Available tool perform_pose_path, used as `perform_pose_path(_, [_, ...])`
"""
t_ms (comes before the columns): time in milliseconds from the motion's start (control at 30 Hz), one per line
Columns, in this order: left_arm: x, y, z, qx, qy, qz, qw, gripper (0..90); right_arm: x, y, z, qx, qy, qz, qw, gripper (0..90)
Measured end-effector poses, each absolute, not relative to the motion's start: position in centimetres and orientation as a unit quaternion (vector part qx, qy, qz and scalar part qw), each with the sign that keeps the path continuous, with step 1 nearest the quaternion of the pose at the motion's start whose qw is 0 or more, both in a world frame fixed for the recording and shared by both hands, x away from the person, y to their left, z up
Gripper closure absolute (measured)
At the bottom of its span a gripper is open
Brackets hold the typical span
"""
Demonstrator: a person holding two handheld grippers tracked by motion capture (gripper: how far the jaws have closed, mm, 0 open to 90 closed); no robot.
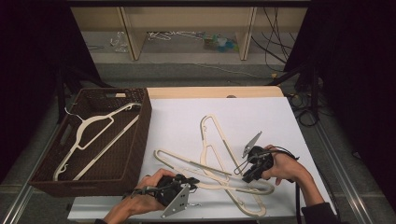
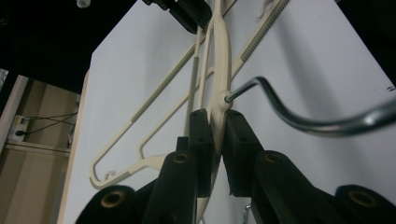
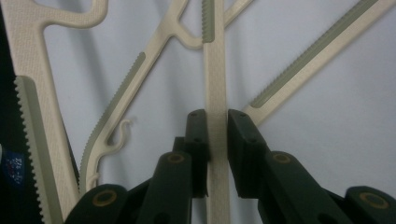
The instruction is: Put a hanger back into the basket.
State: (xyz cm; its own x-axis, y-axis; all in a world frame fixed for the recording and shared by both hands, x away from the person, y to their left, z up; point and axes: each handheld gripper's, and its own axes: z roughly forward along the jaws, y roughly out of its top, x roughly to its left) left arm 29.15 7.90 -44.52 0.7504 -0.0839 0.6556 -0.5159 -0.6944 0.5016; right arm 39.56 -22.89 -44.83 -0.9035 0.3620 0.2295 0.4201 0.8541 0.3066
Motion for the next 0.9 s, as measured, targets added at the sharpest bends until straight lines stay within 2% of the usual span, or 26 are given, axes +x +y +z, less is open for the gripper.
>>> perform_pose_path(33, [29.1,7.8,-44.4,0.867,-0.178,0.311,0.347,84.0,39.6,-22.8,-44.8,-0.215,-0.956,-0.180,0.082,74.1])
perform_pose_path(167, [29.0,7.2,-43.8,0.864,-0.191,0.320,0.338,85.5,39.5,-23.0,-44.0,-0.223,-0.953,-0.192,0.070,67.1])
perform_pose_path(200, [29.0,7.2,-43.7,0.864,-0.191,0.322,0.337,85.6,39.4,-23.0,-43.6,-0.228,-0.951,-0.198,0.059,63.5])
perform_pose_path(233, [29.2,7.1,-43.2,0.863,-0.182,0.322,0.345,85.7,39.4,-23.1,-42.8,-0.244,-0.946,-0.211,0.037,55.1])
perform_pose_path(300, [29.2,7.1,-42.9,0.864,-0.181,0.323,0.342,85.8,39.5,-23.2,-42.2,-0.252,-0.942,-0.220,0.021,52.4])
perform_pose_path(333, [29.3,7.1,-42.5,0.863,-0.170,0.321,0.350,85.8,39.4,-23.6,-40.7,-0.267,-0.934,-0.238,-0.009,46.4])
perform_pose_path(367, [29.3,7.1,-42.5,0.863,-0.170,0.321,0.350,85.8,39.4,-23.6,-40.7,-0.267,-0.934,-0.238,-0.009,46.4])
perform_pose_path(433, [29.5,7.1,-41.9,0.865,-0.155,0.317,0.356,85.7,39.0,-24.2,-38.2,-0.289,-0.915,-0.276,-0.057,41.9])
perform_pose_path(467, [29.5,7.1,-41.5,0.865,-0.146,0.318,0.358,85.7,39.0,-24.2,-38.2,-0.289,-0.915,-0.276,-0.057,41.9])
perform_pose_path(533, [30.1,6.9,-40.3,0.868,-0.133,0.317,0.358,85.7,38.0,-24.6,-35.5,-0.296,-0.903,-0.297,-0.095,40.3])
perform_pose_path(567, [30.1,6.9,-40.3,0.868,-0.133,0.317,0.358,85.7,38.0,-24.6,-35.5,-0.296,-0.903,-0.297,-0.095,40.3])
perform_pose_path(600, [30.2,7.0,-40.0,0.875,-0.111,0.302,0.362,85.7,37.3,-24.9,-33.8,-0.296,-0.887,-0.335,-0.117,39.2])
perform_pose_path(800, [30.9,7.7,-38.1,0.883,-0.055,0.330,0.328,85.6,36.3,-25.0,-31.9,-0.304,-0.870,-0.362,-0.138,34.1])
perform_pose_path(900, [31.3,8.4,-37.3,0.884,-0.020,0.319,0.342,85.7,36.2,-25.1,-31.6,-0.310,-0.868,-0.359,-0.148,31.3])
